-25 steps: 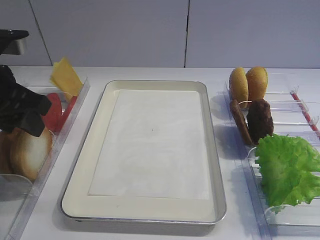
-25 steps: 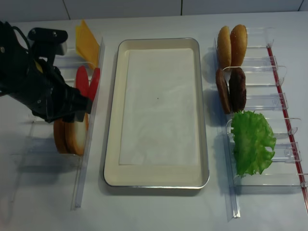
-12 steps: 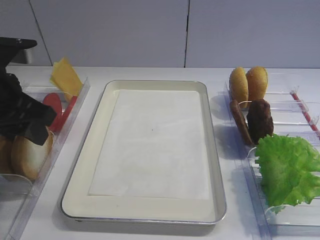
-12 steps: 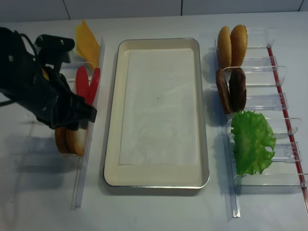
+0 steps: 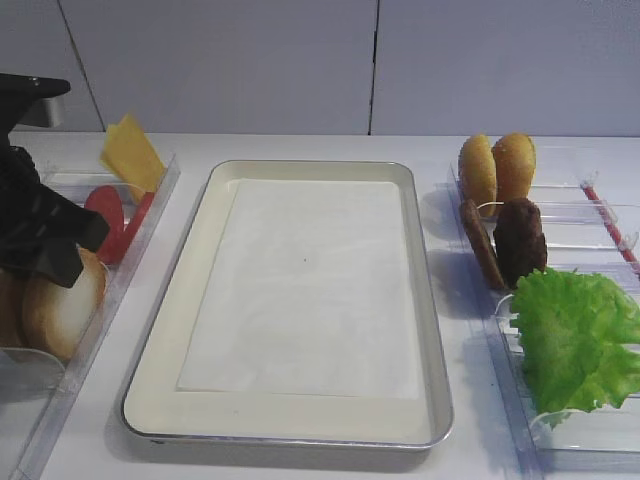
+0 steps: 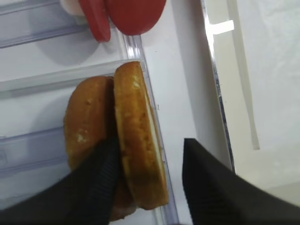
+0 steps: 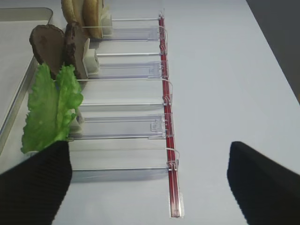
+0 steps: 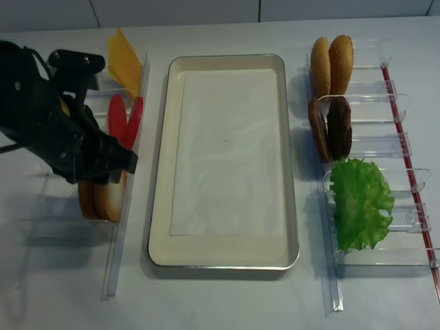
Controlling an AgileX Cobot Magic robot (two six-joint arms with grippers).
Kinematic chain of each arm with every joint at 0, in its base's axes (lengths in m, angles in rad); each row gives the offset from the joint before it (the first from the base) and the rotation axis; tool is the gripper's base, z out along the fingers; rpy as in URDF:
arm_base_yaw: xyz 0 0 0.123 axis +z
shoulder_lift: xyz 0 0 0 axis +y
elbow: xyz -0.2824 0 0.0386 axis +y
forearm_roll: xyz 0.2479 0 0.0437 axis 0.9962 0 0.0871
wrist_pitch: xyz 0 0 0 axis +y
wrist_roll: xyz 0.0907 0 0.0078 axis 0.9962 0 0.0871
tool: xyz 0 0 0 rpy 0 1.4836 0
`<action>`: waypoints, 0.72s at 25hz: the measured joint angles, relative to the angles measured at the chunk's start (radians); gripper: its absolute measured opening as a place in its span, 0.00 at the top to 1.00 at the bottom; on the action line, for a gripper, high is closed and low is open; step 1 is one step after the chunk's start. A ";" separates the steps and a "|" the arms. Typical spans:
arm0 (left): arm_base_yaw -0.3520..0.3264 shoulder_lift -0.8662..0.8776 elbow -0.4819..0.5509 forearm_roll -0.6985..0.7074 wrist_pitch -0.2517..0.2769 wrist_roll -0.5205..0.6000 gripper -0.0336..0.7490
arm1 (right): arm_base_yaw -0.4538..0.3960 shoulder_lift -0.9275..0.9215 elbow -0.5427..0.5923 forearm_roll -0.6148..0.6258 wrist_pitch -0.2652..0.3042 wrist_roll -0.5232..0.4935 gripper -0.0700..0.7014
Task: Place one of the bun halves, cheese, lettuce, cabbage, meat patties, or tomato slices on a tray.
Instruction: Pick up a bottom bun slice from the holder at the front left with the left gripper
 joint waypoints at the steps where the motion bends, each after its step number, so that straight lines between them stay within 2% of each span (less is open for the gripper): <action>1: 0.000 0.000 0.000 0.002 0.000 0.000 0.59 | 0.000 0.000 0.000 0.000 0.000 0.000 0.01; 6: 0.000 0.000 0.000 0.007 0.000 0.000 0.65 | 0.000 0.000 0.000 0.000 0.000 0.002 0.01; 18: 0.000 0.061 0.000 -0.001 0.010 0.000 0.66 | 0.000 0.000 0.000 0.000 0.000 0.001 0.01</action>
